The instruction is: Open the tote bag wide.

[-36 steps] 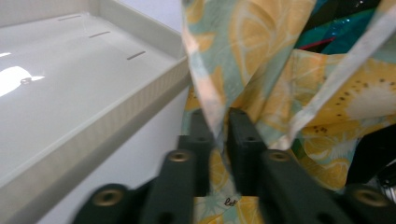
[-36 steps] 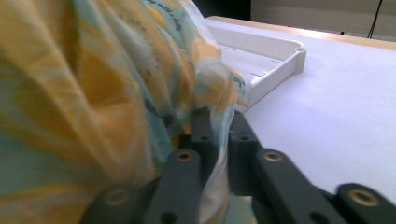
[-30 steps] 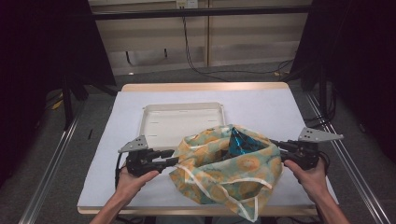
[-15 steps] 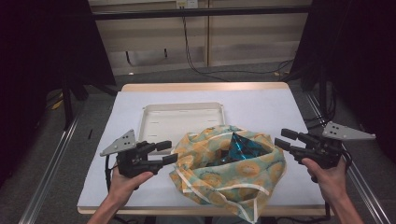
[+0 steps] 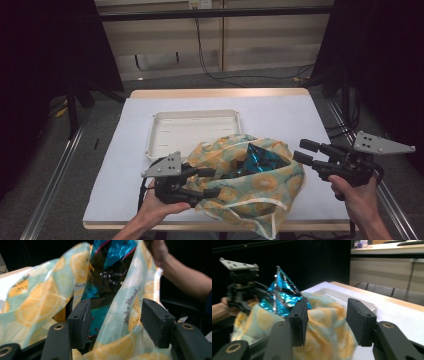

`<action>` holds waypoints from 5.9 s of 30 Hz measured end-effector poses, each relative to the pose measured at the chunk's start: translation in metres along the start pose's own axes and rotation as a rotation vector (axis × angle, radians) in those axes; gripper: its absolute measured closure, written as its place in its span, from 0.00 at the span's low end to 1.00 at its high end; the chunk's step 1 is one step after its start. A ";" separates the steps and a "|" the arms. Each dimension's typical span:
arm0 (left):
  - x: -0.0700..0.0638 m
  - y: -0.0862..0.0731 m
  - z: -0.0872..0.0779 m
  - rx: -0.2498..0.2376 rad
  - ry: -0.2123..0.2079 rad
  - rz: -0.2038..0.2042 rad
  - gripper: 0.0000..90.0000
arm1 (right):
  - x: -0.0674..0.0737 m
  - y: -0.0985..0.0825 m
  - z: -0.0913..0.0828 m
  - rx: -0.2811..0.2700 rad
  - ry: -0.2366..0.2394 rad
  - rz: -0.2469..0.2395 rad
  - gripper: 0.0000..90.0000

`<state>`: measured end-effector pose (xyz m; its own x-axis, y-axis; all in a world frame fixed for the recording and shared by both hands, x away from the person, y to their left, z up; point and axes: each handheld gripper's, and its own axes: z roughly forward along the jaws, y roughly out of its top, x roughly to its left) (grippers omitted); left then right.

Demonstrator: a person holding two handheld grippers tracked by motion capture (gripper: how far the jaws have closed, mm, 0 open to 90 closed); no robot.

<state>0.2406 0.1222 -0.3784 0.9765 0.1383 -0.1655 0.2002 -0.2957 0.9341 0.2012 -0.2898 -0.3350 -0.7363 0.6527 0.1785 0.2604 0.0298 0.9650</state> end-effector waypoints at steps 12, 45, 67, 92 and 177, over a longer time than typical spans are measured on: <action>-0.012 0.002 0.006 0.018 -0.063 0.074 1.00 | 0.018 0.002 0.006 0.030 0.053 0.020 0.49; -0.035 0.016 0.045 0.009 -0.186 0.161 1.00 | 0.013 -0.010 0.058 0.053 0.076 0.032 0.82; -0.020 -0.025 0.073 0.159 -0.057 0.178 1.00 | 0.028 -0.022 0.029 0.046 -0.012 0.018 0.45; 0.000 -0.050 0.059 0.215 -0.022 0.106 0.98 | 0.023 -0.046 0.035 0.053 -0.003 0.033 0.54; 0.013 -0.048 0.000 0.101 0.025 -0.001 0.67 | 0.005 -0.090 0.012 0.165 -0.013 0.018 0.56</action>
<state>0.2440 0.1382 -0.4257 0.9742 0.1617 -0.1577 0.2098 -0.3892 0.8969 0.1817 -0.2796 -0.4234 -0.7230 0.6636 0.1923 0.3733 0.1411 0.9169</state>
